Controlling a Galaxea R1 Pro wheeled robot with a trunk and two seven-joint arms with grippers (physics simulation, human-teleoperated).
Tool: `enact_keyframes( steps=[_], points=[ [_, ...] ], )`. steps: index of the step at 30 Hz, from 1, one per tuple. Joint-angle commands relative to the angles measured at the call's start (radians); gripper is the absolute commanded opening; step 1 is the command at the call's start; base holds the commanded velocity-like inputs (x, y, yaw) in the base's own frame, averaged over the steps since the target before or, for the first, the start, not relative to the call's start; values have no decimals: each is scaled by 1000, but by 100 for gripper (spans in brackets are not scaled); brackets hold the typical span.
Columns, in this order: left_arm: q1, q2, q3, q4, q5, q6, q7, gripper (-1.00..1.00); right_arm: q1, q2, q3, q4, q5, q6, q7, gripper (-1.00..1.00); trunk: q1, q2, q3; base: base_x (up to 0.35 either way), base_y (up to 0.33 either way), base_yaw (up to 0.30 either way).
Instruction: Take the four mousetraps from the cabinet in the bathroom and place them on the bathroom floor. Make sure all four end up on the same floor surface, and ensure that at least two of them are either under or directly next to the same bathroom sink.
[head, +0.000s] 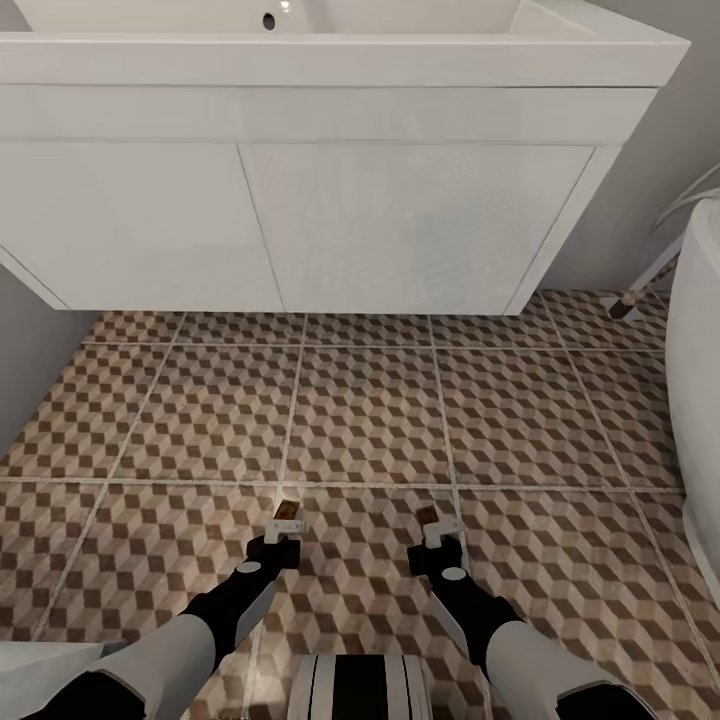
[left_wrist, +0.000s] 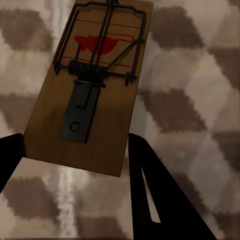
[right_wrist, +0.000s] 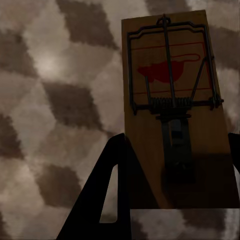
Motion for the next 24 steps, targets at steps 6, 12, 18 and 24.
enact_keyframes(
  steps=[6, 12, 18, 24],
  points=[
    [0, 0, -8, 1, 4, -4, 4, -100, -1, -2, 5, 1, 3, 24, -7, -100, 2, -2, -24, 0, 0, 0],
    [-1, 1, -8, -1, 3, -7, 4, -100, -1, -1, 5, 1, 4, 23, -7, -100, 5, -3, -43, 0, 0, 0],
    [-1, 1, -8, -3, 3, -8, 4, -100, -1, -1, 5, 1, 4, 18, -7, -100, 5, -3, -43, 0, 0, 0],
    [-1, 2, -8, -4, 3, -9, 4, -100, -1, -1, 5, 1, 4, 15, -7, -100, 5, -3, -43, 0, 0, 0]
  ],
)
